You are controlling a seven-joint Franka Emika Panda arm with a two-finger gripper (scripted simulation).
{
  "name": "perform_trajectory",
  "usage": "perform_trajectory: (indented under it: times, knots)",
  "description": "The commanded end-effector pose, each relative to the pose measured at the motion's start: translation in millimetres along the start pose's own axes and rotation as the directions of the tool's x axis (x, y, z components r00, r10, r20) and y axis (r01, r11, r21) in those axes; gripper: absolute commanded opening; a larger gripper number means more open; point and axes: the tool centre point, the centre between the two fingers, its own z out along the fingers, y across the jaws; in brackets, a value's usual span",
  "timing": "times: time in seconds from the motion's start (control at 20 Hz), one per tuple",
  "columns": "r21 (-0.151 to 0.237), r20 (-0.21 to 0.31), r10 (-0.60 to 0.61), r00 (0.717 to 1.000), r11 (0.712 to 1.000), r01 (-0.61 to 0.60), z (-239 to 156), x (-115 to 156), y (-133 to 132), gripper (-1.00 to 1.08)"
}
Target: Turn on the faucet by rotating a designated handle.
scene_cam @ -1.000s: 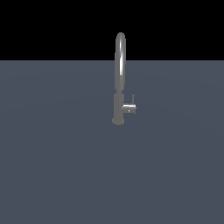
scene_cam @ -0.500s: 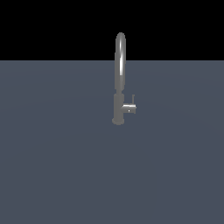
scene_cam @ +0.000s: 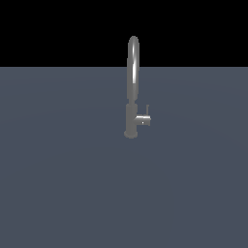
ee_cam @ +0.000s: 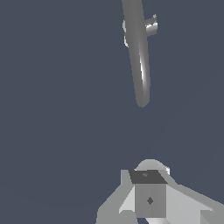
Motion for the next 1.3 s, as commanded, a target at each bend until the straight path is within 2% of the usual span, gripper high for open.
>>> perform_trajectory:
  times: [0.0,0.35,0.65,0.95,1.25]
  knots:
    - [0.036,0.033,0.034,0.999,0.999,-0.035,0.7,16.1,-0.5,-1.00]
    - [0.130,0.132,0.122,0.984,0.982,-0.139,5.4,60.7,0.9,-1.00]
    - [0.203,0.224,0.188,0.956,0.951,-0.234,13.1,98.9,5.2,-1.00]
    - [0.268,0.323,0.243,0.915,0.904,-0.334,24.5,136.9,12.2,-1.00]
    - [0.320,0.426,0.286,0.858,0.839,-0.439,40.3,174.4,21.7,-1.00]
